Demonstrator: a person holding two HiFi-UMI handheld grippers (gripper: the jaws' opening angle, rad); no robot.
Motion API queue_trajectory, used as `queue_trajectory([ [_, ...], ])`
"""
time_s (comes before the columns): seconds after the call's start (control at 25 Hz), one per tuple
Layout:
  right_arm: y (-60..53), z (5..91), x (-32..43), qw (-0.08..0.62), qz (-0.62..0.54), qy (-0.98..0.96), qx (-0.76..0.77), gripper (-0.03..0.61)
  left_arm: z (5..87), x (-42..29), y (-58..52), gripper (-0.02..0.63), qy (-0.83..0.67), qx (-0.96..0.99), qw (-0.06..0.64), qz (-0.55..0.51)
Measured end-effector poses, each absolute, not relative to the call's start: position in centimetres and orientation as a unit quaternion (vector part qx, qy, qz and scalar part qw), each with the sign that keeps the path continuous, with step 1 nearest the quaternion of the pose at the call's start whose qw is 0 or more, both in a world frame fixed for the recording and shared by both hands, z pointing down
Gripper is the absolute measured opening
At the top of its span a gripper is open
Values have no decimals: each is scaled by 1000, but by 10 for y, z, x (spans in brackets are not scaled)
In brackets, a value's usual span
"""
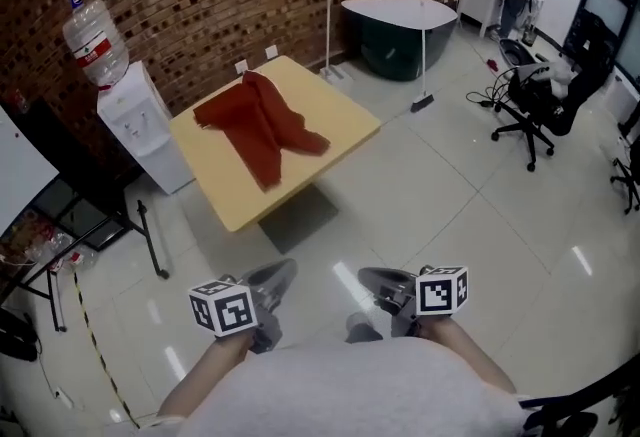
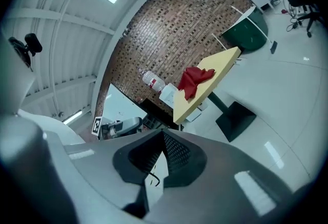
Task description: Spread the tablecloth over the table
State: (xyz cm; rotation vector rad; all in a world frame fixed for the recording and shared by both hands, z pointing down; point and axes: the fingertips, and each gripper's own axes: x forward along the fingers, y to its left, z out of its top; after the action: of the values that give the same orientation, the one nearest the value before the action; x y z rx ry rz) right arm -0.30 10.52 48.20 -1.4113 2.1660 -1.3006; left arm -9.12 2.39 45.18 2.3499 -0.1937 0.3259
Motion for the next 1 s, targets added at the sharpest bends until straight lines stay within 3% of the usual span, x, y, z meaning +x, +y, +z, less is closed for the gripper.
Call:
queue_trajectory([
  [0.24,54,471,97,92,-450,767,-449,-2,447,-11,-21,0,-135,906,389,97],
  [0.44,26,476,139,79,-452,779,-427,-2,446,27,-35,0,-156,904,388,83],
  [1.0,-75,499,151,40,-465,793,-392,-2,488,8,-131,1,-244,875,411,82],
])
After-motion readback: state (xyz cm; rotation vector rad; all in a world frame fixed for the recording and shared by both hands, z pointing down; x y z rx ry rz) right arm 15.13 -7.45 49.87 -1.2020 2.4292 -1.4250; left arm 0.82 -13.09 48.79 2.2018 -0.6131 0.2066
